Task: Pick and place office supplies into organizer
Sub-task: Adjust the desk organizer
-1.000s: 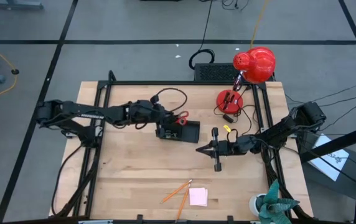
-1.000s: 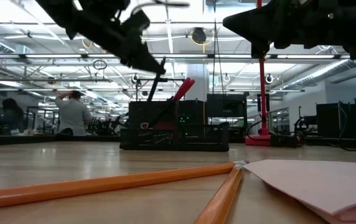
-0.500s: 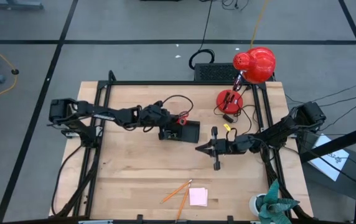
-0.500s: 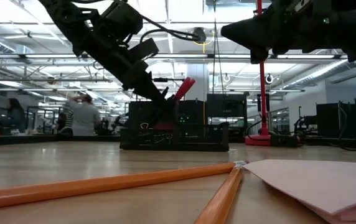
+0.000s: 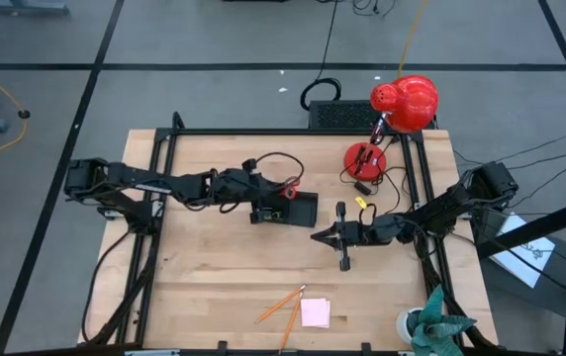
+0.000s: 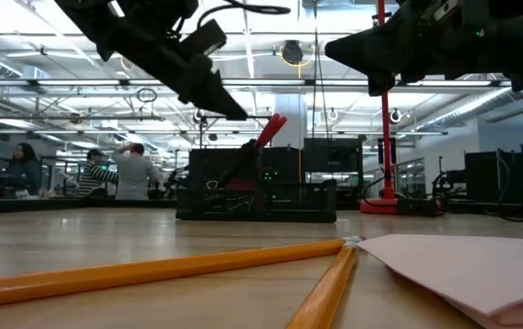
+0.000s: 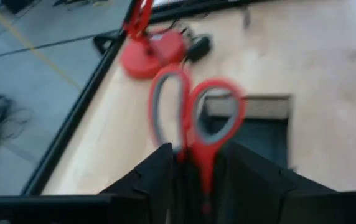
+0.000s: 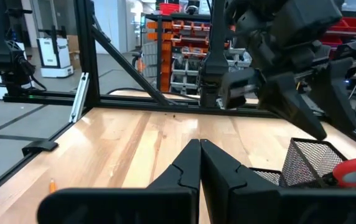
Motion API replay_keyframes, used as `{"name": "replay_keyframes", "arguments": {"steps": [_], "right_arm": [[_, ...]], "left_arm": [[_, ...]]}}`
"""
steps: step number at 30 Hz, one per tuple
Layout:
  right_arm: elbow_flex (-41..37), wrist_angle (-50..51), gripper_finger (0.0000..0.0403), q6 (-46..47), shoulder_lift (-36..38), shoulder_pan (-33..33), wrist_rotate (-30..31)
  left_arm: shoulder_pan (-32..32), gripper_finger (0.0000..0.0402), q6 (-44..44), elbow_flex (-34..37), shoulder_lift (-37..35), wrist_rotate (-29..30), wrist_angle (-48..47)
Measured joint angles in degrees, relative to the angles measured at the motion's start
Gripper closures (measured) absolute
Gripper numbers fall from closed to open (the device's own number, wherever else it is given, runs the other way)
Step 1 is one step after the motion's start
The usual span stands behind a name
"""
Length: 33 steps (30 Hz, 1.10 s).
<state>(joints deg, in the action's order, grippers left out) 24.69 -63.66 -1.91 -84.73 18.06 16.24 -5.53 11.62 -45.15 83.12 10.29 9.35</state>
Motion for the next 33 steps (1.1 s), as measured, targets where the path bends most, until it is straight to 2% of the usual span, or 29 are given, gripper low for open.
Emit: {"name": "replay_keyframes", "arguments": {"steps": [3, 7, 9, 13, 16, 20, 25, 29, 33], "right_arm": [[0.0, 0.05, 0.0403, 0.17, 0.0, 0.0, -0.01], [0.0, 0.05, 0.0403, 0.2, 0.0, 0.0, -0.01], [0.0, 0.08, 0.0403, 0.18, 0.0, 0.0, -0.04], [0.0, 0.09, 0.0403, -0.07, 0.0, 0.0, -0.04], [0.0, 0.09, 0.0403, -0.11, 0.0, 0.0, -0.04], [0.0, 0.19, 0.0403, -0.08, 0.0, 0.02, -0.04], [0.0, 0.32, 0.0403, 0.06, 0.0, 0.02, -0.06], [0.0, 0.12, 0.0403, -0.47, 0.0, -0.51, -0.03], [0.0, 0.13, 0.0403, -0.29, 0.0, -1.59, -0.03]], "left_arm": [[-0.01, 0.0227, 2.38, 0.07, -0.53, 5.22, -1.36], [-0.75, 0.0225, 8.07, 0.04, -2.38, 16.14, -1.49], [-2.42, 0.0233, 9.02, 0.09, -4.09, 17.84, -2.68], [-7.72, 0.0269, 6.74, -0.02, -6.46, 9.53, -7.62], [-12.41, 0.0316, 3.99, 1.56, -6.22, 2.65, -9.59], [-17.31, 0.0387, 2.52, 8.59, -6.31, -9.36, 1.2], [-22.97, 0.0391, -1.64, 15.4, -6.31, -14.96, 13.68], [-25.41, 0.0398, -5.62, 18.66, -5.34, -21.75, 22.55], [-25.2, 0.0398, -7.67, 19.43, -3.34, -22.54, 25.68]]}}
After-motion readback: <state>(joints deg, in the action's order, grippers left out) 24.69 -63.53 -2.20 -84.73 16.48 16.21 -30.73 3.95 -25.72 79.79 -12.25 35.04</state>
